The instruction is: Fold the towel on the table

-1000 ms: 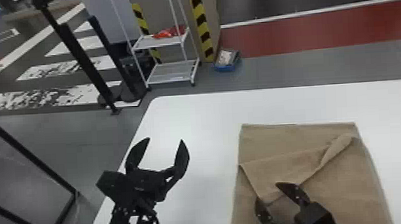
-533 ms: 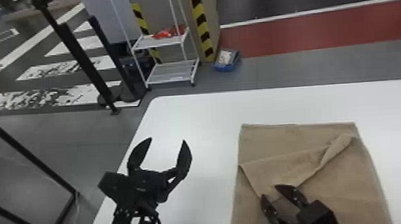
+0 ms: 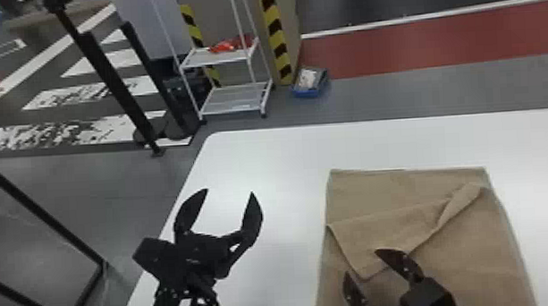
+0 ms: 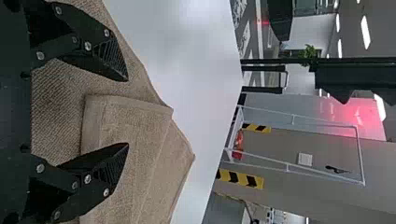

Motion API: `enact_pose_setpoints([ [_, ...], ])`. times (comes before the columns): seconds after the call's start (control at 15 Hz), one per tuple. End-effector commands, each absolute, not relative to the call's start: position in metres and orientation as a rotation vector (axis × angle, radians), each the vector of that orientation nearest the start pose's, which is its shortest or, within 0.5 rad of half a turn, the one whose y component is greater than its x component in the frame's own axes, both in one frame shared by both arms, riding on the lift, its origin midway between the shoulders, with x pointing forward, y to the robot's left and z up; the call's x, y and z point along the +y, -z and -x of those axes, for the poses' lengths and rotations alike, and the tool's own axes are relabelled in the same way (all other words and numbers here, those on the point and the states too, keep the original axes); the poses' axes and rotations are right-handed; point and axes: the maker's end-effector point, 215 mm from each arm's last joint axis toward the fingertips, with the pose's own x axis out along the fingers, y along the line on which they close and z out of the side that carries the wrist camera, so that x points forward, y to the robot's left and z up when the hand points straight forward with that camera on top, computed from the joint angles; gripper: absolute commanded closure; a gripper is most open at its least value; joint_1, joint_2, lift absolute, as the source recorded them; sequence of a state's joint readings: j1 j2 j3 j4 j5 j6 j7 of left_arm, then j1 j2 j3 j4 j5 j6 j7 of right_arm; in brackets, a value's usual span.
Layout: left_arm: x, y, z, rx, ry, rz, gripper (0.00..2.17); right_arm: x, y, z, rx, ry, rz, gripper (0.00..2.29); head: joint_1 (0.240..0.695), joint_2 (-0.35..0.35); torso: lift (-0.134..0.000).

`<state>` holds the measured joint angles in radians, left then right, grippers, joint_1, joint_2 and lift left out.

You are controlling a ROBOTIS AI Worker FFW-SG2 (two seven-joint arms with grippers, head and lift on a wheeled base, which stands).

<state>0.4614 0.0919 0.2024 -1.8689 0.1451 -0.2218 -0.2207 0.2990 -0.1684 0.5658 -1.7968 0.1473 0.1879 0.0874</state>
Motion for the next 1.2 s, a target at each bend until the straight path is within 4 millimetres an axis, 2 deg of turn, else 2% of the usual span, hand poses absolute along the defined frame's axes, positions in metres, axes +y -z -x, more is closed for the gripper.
enact_pose_setpoints([
  [0.0, 0.306, 0.333, -0.446, -0.087, 0.068, -0.039, 0.03, 0.05, 0.471, -0.38, 0.301, -0.666, 0.219, 0.34, 0.695, 0.35, -0.114],
  [0.13, 0.304, 0.332, -0.448, -0.09, 0.073, -0.038, 0.03, 0.048, 0.476, -0.382, 0.309, -0.659, 0.226, 0.47, 0.695, 0.35, -0.114],
  [0.4, 0.303, 0.333, -0.448, -0.089, 0.073, -0.035, 0.03, 0.045, 0.476, -0.387, 0.302, -0.637, 0.227, 0.48, 0.695, 0.35, -0.114],
  [0.47, 0.301, 0.334, -0.448, -0.086, 0.076, -0.033, 0.03, 0.045, 0.476, -0.388, 0.304, -0.637, 0.229, 0.6, 0.695, 0.35, -0.114],
  [0.87, 0.297, 0.334, -0.449, -0.086, 0.086, -0.034, 0.03, 0.045, 0.476, -0.392, 0.309, -0.63, 0.23, 0.64, 0.695, 0.35, -0.114],
  [0.93, 0.296, 0.334, -0.449, -0.086, 0.088, -0.035, 0.03, 0.046, 0.475, -0.392, 0.306, -0.629, 0.231, 0.8, 0.695, 0.35, -0.114],
  [1.07, 0.294, 0.335, -0.448, -0.084, 0.093, -0.035, 0.03, 0.043, 0.477, -0.394, 0.318, -0.624, 0.237, 0.83, 0.695, 0.35, -0.114],
  [1.13, 0.294, 0.335, -0.448, -0.084, 0.093, -0.035, 0.03, 0.04, 0.476, -0.396, 0.32, -0.62, 0.238, 1.16, 0.695, 0.35, -0.114],
])
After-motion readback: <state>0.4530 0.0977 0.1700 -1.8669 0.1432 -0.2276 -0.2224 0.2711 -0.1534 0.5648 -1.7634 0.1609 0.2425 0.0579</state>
